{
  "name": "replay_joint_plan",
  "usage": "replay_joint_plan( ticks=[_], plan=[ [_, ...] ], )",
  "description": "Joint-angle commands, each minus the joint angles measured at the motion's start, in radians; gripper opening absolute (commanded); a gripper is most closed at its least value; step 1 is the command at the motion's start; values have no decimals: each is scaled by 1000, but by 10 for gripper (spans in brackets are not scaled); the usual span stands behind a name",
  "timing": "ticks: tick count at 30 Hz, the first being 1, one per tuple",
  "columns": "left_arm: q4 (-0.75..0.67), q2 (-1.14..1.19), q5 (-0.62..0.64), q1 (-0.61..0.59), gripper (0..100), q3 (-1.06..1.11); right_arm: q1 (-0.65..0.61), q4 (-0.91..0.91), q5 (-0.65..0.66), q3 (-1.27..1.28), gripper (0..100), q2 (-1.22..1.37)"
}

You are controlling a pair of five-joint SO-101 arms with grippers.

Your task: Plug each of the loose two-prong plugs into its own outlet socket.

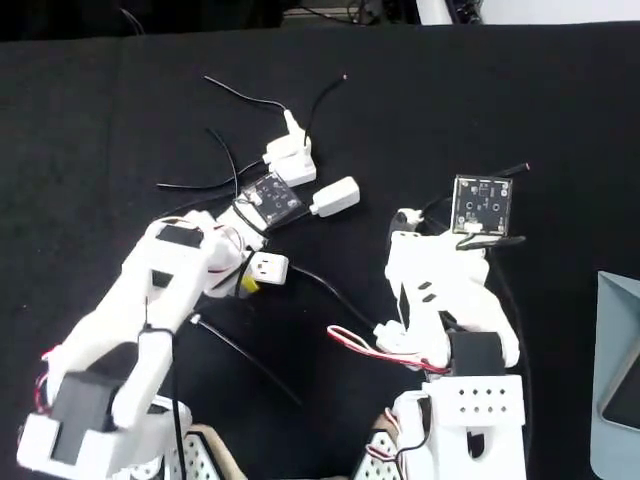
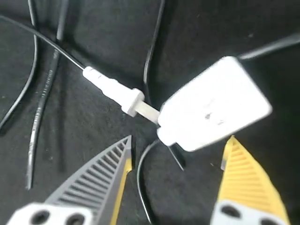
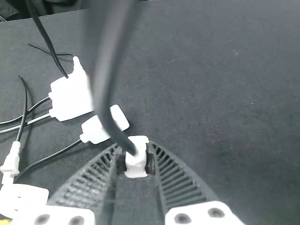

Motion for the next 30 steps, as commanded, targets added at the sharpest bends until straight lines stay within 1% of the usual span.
replay_joint_plan(
  ticks=[1, 3, 6, 10, 11, 16, 23, 25, 28, 30],
  plan=[
    [-94, 87, -6, -13, 298, -24, -28, -20, 9, -45, 12, -15],
    [-120, 120, 31, -5, 273, -28, -28, -20, 9, -42, 12, -15],
    [-163, 121, 63, -5, 189, -24, -28, -20, 9, -42, 12, -15],
    [-152, 75, 61, -12, 52, -18, -28, -20, 9, -42, 12, -15],
    [-123, 49, 63, -13, 27, -18, -28, -20, 9, -42, 12, -15],
    [104, -172, 63, -4, 28, -28, -28, -20, 9, -42, 12, -15],
    [350, -517, 63, -16, 28, -27, -29, -20, 9, -42, 12, -15],
    [377, -566, 63, -16, 28, -18, -29, -20, 9, -42, 12, -15],
    [371, -571, 63, -19, 30, 8, -29, -18, 9, -41, 12, -15],
    [356, -559, 64, -39, 66, 31, -29, -18, 9, -41, 12, -15]
  ],
)
